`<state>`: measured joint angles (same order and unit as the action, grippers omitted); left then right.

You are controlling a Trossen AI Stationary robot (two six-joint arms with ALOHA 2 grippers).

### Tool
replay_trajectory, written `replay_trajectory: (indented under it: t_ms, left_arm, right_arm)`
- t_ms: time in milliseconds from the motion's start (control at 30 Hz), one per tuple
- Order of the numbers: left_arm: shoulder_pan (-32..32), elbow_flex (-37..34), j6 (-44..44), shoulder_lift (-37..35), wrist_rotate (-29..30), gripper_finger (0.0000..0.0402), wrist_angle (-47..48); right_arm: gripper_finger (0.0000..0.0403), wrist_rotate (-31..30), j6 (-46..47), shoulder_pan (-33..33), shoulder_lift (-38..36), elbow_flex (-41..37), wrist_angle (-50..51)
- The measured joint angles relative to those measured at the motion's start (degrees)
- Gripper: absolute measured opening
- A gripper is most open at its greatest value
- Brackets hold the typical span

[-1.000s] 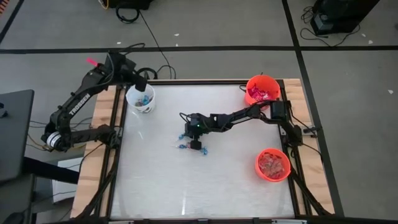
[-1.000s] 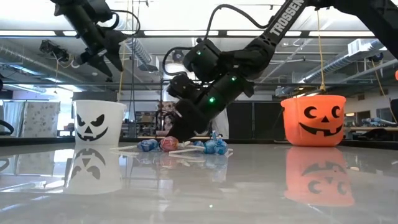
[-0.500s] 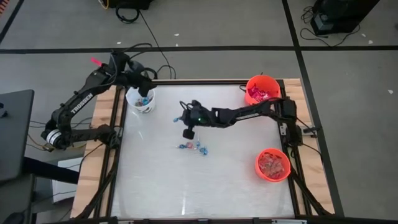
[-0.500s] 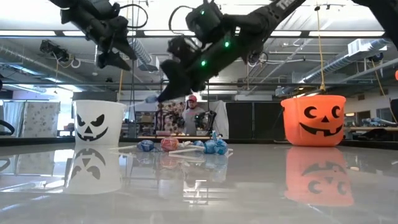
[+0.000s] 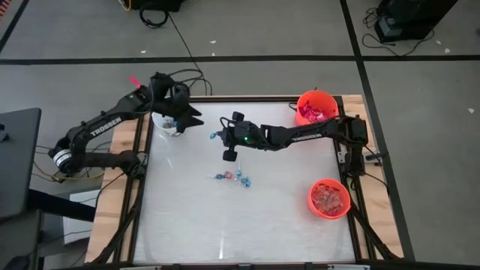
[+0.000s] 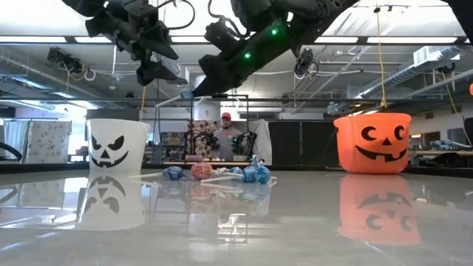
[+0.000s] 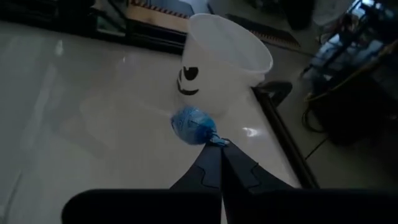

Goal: Sort candy by brand, put in halloween buckets
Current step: Put the blue candy into the white bucket

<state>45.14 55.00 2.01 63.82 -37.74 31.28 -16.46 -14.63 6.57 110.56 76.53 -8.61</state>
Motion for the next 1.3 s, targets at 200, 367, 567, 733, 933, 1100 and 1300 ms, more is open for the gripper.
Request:
replay_trajectory:
  t_ms: [200,367,567,733,933,1100,1300]
  left_arm:
    - [-4.3,-0.1,1.3,2.6,3.2,0.0291,-0.7]
    - [-7.2,-0.1,1.0,5.0,4.2,0.0291,-0.8]
    - [-9.3,-0.1,-0.1,7.1,7.5,0.0291,-2.2]
    - [-9.8,-0.1,-0.2,7.9,7.5,0.0290,-3.6]
    - [-9.8,-0.1,1.5,7.9,6.5,0.0251,-6.4]
    - [-9.8,-0.1,1.4,7.9,6.3,0.0192,-6.2]
    - [-9.6,-0.1,1.5,7.9,6.1,0.0114,-6.2]
  right_arm:
    - [0.0002,-1.1,-3.3,-0.2,0.0,0.0,-2.6]
    - [0.0002,-4.1,-3.6,-0.2,-0.3,0.0,-4.0]
    - [0.0002,-4.5,-6.7,-0.4,-0.3,1.4,-4.2]
    - [0.0002,-4.6,-7.2,-0.5,-0.3,3.3,-4.1]
    - [0.0002,-5.0,-7.7,-0.3,-0.3,3.7,-4.0]
    - [0.0002,-5.0,-8.1,-0.3,-0.3,3.7,-3.9]
    - [0.0007,-2.7,-7.7,-0.2,-0.3,3.7,-2.3]
